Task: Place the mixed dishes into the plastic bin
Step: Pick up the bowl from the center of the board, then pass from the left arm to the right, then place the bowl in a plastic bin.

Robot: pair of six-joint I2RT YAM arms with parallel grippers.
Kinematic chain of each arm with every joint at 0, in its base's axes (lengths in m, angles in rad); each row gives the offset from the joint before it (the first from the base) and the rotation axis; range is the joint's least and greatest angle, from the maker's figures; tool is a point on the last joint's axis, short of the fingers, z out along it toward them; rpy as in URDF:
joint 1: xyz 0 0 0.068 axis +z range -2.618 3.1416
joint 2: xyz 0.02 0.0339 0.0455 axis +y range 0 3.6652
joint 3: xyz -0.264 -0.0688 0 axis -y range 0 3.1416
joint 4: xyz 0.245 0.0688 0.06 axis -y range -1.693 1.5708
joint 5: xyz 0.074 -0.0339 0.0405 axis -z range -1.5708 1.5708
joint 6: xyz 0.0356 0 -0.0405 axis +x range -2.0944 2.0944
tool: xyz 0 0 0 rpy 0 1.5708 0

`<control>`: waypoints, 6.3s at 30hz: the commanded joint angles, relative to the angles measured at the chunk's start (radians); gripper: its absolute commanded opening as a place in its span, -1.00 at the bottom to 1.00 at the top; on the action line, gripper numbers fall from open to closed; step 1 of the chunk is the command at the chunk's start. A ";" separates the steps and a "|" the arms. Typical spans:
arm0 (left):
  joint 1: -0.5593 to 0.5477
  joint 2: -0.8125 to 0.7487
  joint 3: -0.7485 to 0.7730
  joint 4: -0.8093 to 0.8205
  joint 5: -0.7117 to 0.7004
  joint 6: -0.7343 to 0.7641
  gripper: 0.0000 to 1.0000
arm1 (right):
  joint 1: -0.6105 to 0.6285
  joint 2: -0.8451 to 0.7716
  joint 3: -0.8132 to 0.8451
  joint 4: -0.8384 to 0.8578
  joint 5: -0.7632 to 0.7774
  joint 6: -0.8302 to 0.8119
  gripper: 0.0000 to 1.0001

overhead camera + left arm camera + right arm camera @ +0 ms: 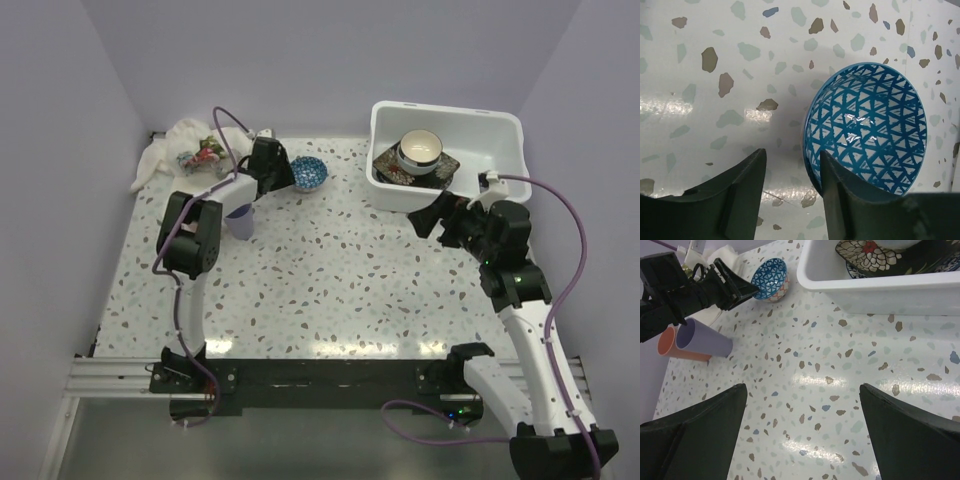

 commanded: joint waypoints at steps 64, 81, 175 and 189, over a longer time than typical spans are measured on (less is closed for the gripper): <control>-0.471 -0.981 -0.674 -0.152 -0.161 -0.002 -1.00 | 0.673 0.476 0.120 0.017 0.324 0.354 0.33; -0.471 -1.031 -0.730 -0.079 -0.190 -0.048 -1.00 | 0.675 0.488 0.105 0.029 0.329 0.358 -1.00; -0.332 -1.550 -1.032 -0.006 -0.493 0.341 0.90 | -0.109 1.227 1.114 -0.195 0.363 0.107 -0.28; -0.330 -1.555 -1.030 -0.011 -0.488 0.338 0.90 | -0.169 1.197 1.053 -0.175 0.327 0.137 -0.56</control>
